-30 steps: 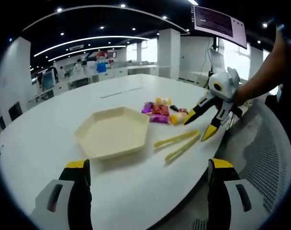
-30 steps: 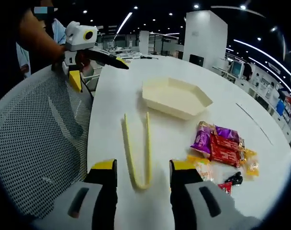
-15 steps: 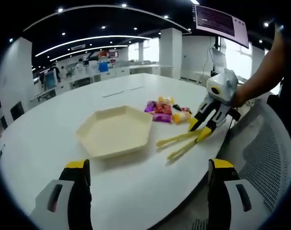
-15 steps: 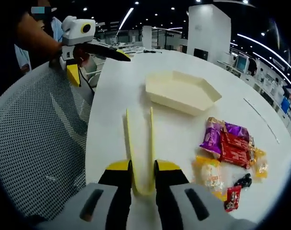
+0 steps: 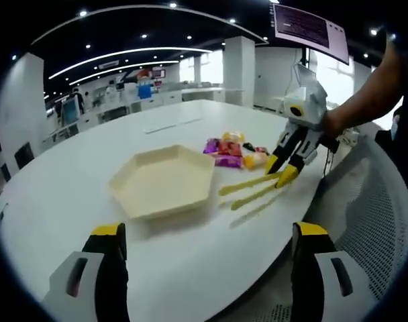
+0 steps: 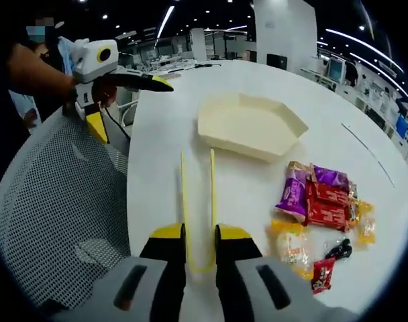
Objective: Place the target food into the container with the food tongs after gripping and lifting it, then release it inside without dropping or visibly crushing the food.
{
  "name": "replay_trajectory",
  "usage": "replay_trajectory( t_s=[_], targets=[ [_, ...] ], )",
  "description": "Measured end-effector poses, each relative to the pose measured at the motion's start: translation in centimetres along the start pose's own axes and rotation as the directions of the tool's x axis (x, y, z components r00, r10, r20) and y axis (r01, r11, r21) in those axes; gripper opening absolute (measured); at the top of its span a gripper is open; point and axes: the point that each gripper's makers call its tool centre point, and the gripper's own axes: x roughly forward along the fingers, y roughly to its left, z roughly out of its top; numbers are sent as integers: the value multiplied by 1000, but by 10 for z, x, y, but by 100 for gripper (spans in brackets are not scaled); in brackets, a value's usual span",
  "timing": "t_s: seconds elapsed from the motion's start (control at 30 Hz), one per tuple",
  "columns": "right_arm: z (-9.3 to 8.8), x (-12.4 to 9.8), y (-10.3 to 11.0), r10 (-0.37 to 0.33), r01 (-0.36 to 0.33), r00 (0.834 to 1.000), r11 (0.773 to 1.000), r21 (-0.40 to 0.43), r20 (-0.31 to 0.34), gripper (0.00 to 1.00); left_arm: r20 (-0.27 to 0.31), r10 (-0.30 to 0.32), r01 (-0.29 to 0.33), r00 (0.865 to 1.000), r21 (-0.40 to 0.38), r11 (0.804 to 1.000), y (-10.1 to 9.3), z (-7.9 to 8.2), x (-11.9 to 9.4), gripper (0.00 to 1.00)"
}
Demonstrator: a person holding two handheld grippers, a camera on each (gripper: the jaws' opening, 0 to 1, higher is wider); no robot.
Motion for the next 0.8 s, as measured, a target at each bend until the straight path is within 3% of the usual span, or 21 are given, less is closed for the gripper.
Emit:
replay_trajectory(
  t_s=[0.2,0.43,0.8],
  targets=[
    [-2,-9,11,34,-35,999,998,-51,-17,14,6,-1,1,1000,7,1000,0,1,0,99],
    [-1,-25,22,66,-67,998,997,-48,-24,14,-5,-6,6,1000,30,1000,1,-1,1,98],
    [13,-44,16,51,-51,999,998,-32,-10,14,-1,-21,21,1000,23,1000,-1,0,0,96]
  ],
)
